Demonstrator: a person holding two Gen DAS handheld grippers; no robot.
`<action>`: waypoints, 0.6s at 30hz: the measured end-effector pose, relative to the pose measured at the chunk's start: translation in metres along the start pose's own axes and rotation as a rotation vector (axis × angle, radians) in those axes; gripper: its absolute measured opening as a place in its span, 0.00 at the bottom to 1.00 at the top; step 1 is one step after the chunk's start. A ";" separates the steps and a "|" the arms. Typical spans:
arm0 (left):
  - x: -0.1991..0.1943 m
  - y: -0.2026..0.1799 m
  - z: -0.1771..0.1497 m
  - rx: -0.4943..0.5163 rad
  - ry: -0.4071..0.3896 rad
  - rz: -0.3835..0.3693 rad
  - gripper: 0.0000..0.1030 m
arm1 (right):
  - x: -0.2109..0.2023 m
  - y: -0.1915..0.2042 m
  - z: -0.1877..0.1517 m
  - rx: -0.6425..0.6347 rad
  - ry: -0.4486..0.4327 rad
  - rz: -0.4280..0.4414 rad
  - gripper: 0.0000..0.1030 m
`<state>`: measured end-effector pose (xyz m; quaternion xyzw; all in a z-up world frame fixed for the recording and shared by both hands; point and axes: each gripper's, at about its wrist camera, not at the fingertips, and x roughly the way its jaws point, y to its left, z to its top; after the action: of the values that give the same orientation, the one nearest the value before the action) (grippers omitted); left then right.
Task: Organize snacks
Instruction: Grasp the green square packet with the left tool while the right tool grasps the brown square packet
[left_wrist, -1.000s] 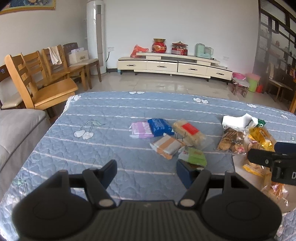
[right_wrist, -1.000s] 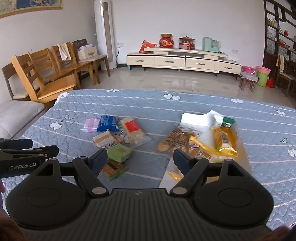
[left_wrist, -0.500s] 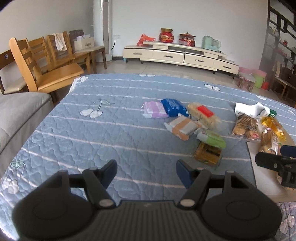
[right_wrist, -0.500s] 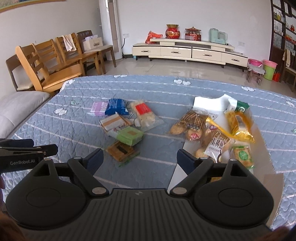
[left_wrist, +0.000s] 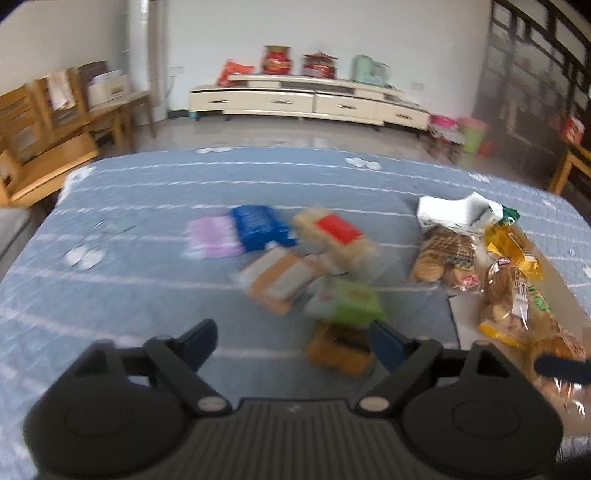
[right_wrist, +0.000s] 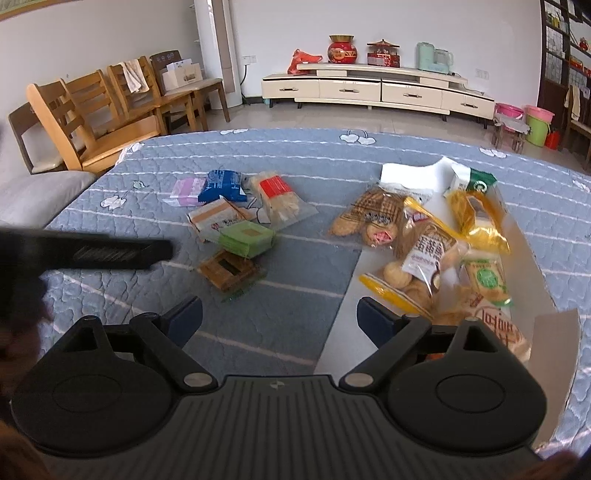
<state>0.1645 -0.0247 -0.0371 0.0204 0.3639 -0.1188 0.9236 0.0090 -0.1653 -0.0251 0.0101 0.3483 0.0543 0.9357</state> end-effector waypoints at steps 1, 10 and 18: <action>0.007 -0.007 0.005 0.020 0.008 -0.007 0.88 | -0.001 -0.002 -0.002 0.004 0.001 0.000 1.00; 0.067 -0.038 0.016 0.132 0.124 0.046 0.69 | 0.003 -0.016 -0.008 0.045 0.011 0.007 1.00; 0.020 -0.013 0.010 0.102 0.030 0.014 0.52 | 0.014 -0.010 -0.006 0.049 0.020 0.027 1.00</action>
<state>0.1825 -0.0422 -0.0428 0.0719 0.3709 -0.1305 0.9166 0.0165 -0.1743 -0.0391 0.0370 0.3589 0.0586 0.9308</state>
